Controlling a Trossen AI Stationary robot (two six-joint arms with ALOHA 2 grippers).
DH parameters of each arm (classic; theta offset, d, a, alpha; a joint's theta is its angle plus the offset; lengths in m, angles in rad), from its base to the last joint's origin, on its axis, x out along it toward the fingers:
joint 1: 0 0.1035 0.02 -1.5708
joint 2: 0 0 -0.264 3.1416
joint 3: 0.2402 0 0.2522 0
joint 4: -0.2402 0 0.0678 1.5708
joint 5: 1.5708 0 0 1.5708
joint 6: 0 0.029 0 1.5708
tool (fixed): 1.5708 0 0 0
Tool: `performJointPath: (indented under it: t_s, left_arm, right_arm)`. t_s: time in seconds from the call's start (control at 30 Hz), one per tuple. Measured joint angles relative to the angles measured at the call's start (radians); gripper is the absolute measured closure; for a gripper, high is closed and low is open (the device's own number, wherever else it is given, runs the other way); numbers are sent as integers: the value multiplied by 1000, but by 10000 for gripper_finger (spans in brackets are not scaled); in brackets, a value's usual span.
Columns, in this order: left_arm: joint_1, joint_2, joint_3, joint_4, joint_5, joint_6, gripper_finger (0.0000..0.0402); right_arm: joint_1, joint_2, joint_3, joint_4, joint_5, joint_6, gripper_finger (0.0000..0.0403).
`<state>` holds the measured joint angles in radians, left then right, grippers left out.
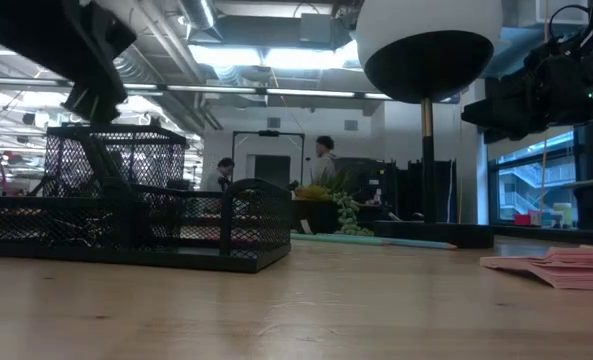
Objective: Pick and place office supplies into organizer
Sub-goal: Put the black binder clip into the desk organizer
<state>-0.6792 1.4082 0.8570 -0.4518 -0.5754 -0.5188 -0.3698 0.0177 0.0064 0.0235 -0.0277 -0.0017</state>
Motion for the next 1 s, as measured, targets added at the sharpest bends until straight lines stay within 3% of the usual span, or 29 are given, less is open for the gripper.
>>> performJointPath:
  t_s: [0.2,0.5,1.0]
  left_arm:
    - [0,0,-76,62,58,-19,399]
    - [0,0,-207,190,65,-21,398]
    - [0,0,-261,255,51,-18,396]
  right_arm:
    - [0,0,0,0,0,0,258]
    - [0,0,0,0,0,0,258]
    - [0,0,0,0,0,-1,258]
